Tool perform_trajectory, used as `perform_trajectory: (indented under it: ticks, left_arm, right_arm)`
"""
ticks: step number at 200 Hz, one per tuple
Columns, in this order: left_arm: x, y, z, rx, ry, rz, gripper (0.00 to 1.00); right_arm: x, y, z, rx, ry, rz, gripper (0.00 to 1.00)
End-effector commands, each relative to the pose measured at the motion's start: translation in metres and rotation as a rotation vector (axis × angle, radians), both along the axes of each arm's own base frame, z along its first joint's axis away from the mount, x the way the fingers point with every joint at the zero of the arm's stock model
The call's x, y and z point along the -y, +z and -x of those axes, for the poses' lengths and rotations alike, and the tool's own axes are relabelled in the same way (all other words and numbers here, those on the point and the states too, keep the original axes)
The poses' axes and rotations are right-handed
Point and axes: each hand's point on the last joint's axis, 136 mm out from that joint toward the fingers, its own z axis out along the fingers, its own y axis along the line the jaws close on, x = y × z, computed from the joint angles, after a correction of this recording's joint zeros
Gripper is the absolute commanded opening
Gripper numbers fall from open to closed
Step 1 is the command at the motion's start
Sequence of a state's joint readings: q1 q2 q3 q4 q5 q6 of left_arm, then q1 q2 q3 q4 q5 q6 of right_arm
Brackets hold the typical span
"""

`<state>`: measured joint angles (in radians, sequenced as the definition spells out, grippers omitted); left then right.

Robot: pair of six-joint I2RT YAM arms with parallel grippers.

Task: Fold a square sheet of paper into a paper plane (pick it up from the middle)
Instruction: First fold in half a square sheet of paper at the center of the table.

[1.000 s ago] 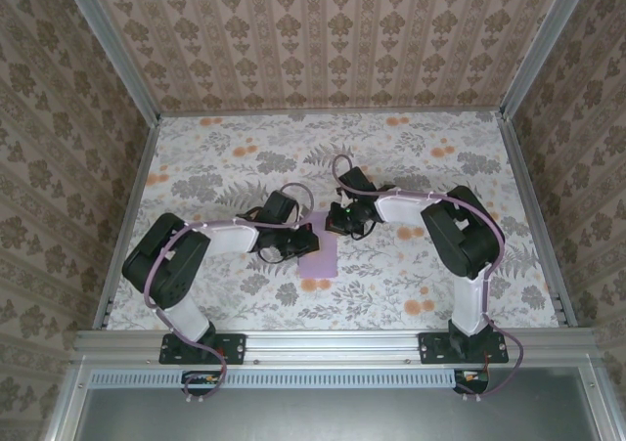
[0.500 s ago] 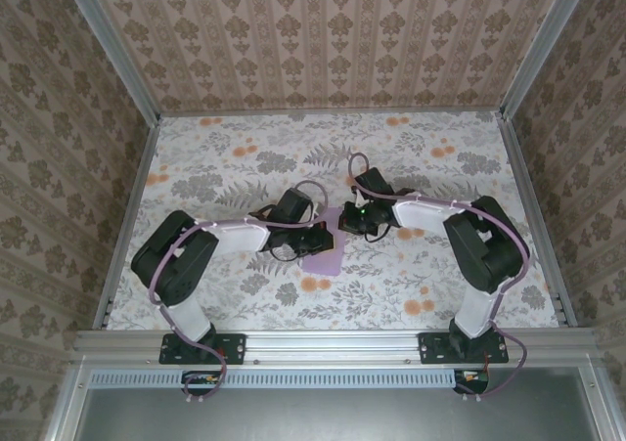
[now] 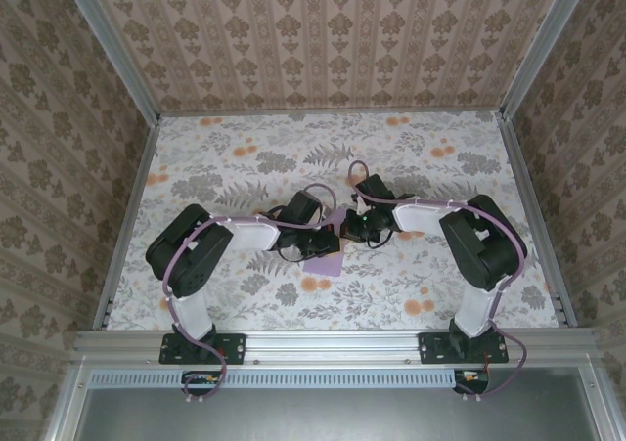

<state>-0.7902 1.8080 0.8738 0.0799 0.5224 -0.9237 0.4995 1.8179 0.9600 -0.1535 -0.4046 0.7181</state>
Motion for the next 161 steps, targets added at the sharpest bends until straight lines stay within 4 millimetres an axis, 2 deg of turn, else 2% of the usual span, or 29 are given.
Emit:
perform_trajectory:
  ticks: [1,63,106,161]
  left_arm:
    - [-0.004,-0.010,0.003,-0.024,0.014,-0.035,0.00]
    - [-0.021,-0.032,0.018,-0.111,0.030,-0.124,0.00]
    - [-0.032,-0.049,0.028,-0.171,0.048,-0.178,0.00]
    - [-0.038,-0.058,0.033,-0.202,0.051,-0.209,0.00]
  right_arm:
    - [-0.001,-0.006,-0.001,-0.009,0.024,-0.009,0.00]
    - [0.011,-0.018,-0.015,-0.023,0.012,-0.007,0.00]
    - [0.022,-0.020,-0.041,0.005,-0.014,-0.038,0.00]
    - [0.034,-0.019,-0.077,0.035,-0.057,-0.070,0.00]
